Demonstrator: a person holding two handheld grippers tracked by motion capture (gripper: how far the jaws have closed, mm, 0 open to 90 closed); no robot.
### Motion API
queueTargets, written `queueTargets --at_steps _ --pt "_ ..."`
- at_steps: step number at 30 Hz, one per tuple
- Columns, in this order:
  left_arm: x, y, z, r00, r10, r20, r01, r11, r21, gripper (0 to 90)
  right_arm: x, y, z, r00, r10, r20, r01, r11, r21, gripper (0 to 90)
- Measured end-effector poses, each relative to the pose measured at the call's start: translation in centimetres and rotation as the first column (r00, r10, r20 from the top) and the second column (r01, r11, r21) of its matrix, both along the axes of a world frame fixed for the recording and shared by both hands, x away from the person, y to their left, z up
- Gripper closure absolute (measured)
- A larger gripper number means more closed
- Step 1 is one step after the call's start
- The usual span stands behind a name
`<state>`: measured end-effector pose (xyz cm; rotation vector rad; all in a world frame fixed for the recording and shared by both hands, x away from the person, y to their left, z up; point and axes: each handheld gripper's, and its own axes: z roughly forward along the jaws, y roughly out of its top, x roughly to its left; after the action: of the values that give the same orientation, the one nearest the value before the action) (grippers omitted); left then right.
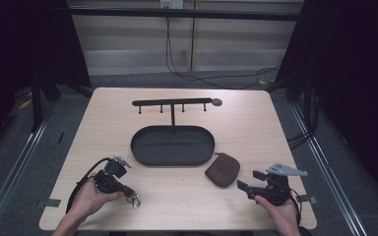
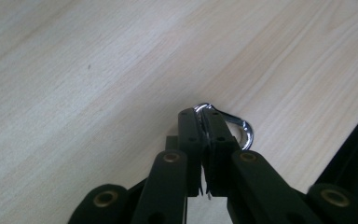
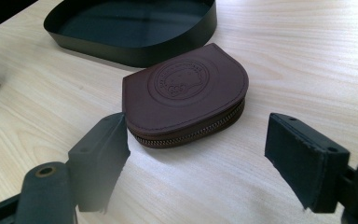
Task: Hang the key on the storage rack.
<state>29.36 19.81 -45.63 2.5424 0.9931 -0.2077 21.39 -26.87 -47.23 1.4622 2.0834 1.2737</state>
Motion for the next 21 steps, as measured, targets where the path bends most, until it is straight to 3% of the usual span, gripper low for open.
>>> queueTargets --at_steps 11,21 --pt "0.0 -0.5 0.8 0.9997 -0.019 0.012 0.019 0.9994 0.029 89.3 0.0 0.0 0.0 1.0 -0.003 -0.002 0.003 1.0 -0.002 21.2" --pt "0.4 -0.5 2.9 0.999 -0.02 0.04 0.018 0.9985 0.053 89.4 0.1 0.0 -0.1 1.0 -0.001 -0.004 0.001 1.0 0.0 21.2"
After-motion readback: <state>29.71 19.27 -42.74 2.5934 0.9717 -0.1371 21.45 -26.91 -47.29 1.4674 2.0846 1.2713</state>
